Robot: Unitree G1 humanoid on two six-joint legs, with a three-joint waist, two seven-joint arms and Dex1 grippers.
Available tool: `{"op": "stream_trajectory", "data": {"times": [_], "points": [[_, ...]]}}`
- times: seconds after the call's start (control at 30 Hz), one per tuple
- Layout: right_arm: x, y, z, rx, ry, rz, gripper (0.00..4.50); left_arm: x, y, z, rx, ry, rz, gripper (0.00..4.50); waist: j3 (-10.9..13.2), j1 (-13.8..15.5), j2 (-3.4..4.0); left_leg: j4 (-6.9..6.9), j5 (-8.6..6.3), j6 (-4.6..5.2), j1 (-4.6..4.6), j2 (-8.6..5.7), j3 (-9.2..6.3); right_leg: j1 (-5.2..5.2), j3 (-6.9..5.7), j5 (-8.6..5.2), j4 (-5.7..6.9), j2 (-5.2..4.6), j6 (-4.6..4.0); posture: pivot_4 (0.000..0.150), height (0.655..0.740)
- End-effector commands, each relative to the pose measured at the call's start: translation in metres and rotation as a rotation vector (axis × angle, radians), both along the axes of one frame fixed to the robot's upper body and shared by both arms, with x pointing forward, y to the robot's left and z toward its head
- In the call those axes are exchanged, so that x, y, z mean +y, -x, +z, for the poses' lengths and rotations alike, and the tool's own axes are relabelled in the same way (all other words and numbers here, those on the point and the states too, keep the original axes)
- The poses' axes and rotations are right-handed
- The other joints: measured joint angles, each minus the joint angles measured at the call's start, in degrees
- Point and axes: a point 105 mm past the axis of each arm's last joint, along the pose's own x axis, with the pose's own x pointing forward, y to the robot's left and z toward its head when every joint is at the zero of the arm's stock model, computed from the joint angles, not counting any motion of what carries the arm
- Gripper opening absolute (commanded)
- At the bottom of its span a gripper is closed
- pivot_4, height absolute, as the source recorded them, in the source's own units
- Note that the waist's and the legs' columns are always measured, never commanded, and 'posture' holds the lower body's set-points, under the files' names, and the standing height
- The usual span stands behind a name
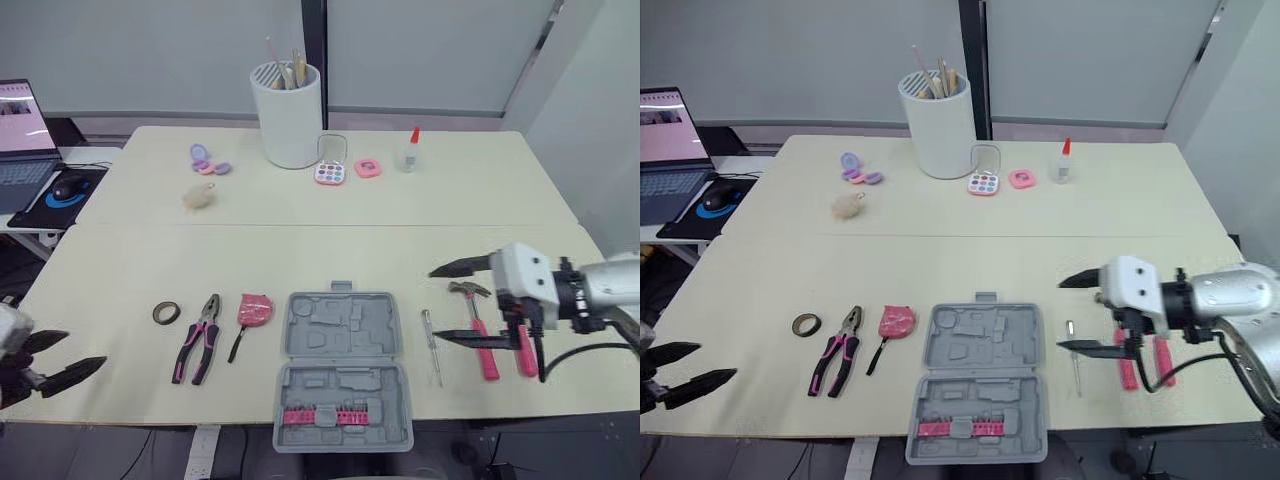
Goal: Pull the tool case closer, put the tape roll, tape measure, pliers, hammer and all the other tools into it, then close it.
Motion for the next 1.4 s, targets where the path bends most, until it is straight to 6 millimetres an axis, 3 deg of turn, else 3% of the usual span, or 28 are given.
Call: {"op": "stream_trajectory", "data": {"times": [0.03, 0.1, 0.2, 0.33, 0.73, 1.03, 1.33, 1.4], "points": [[0.022, 0.002, 0.004, 0.026, -0.036, 0.04, 4.48, -0.012, -0.018, 0.014, -0.017, -0.034, -0.097, 4.5, 0.0, 0.2, -0.03, 0.0, 0.0, 0.0, -0.01, 0.0, -0.01, 0.0, -0.01, 0.02, -0.01, 0.0, -0.03, 0.15, 0.7366], [0.034, 0.001, 0.005, 0.036, -0.063, 0.065, 4.48, -0.015, -0.027, 0.014, -0.022, -0.029, -0.124, 4.5, 0.0, 0.1, -0.02, 0.0, -0.01, 0.0, -0.02, 0.0, 0.01, -0.03, -0.01, 0.04, -0.01, 0.0, -0.07, 0.15, 0.7366], [0.046, 0.003, 0.006, 0.057, -0.09, 0.091, 4.5, -0.015, -0.033, 0.009, -0.004, -0.032, -0.161, 3.92, 0.0, -0.2, -0.02, -0.01, -0.01, 0.0, -0.05, 0.0, 0.03, -0.12, -0.01, 0.04, 0.05, 0.01, -0.08, 0.15, 0.7366], [0.057, 0.006, 0.002, 0.06, -0.092, 0.124, 4.5, -0.014, -0.039, -0.002, 0.022, -0.063, -0.212, 2.63, 0.0, -0.5, -0.04, 0.0, 0.0, 0.0, -0.15, 0.02, 0.11, -0.33, 0.03, 0.04, 0.18, 0.04, -0.07, 0.15, 0.7366], [0.082, 0.013, -0.013, 0.032, -0.089, 0.196, 4.5, -0.011, -0.065, -0.033, 0.041, -0.129, -0.241, 2.63, 0.0, -0.4, -0.09, 0.25, 0.0, 0.0, -0.29, 0.09, 0.22, -0.65, 0.08, 0.04, 0.58, 0.14, -0.07, 0.15, 0.7366], [0.083, 0.014, -0.014, 0.029, -0.089, 0.196, 4.5, -0.011, -0.082, -0.046, 0.03, -0.179, -0.219, 2.63, 0.0, -0.4, -0.19, 0.33, 0.0, 0.0, -0.51, 0.15, 0.17, -0.84, 0.03, 0.05, 0.63, 0.21, -0.06, 0.15, 0.7366], [0.082, 0.015, -0.012, 0.031, -0.093, 0.195, 4.5, -0.018, -0.083, -0.063, 0.062, -0.194, -0.245, 2.63, -0.1, -0.5, -0.2, 0.34, 0.0, 0.0, -0.51, 0.15, 0.18, -0.84, 0.03, 0.05, 0.64, 0.21, -0.06, 0.15, 0.7366], [0.082, 0.014, -0.011, 0.03, -0.095, 0.195, 4.5, -0.018, -0.084, -0.066, 0.062, -0.201, -0.242, 2.27, -0.1, -0.4, -0.2, 0.34, 0.0, 0.0, -0.51, 0.15, 0.18, -0.83, 0.03, 0.05, 0.64, 0.21, -0.06, 0.15, 0.7366]]}}
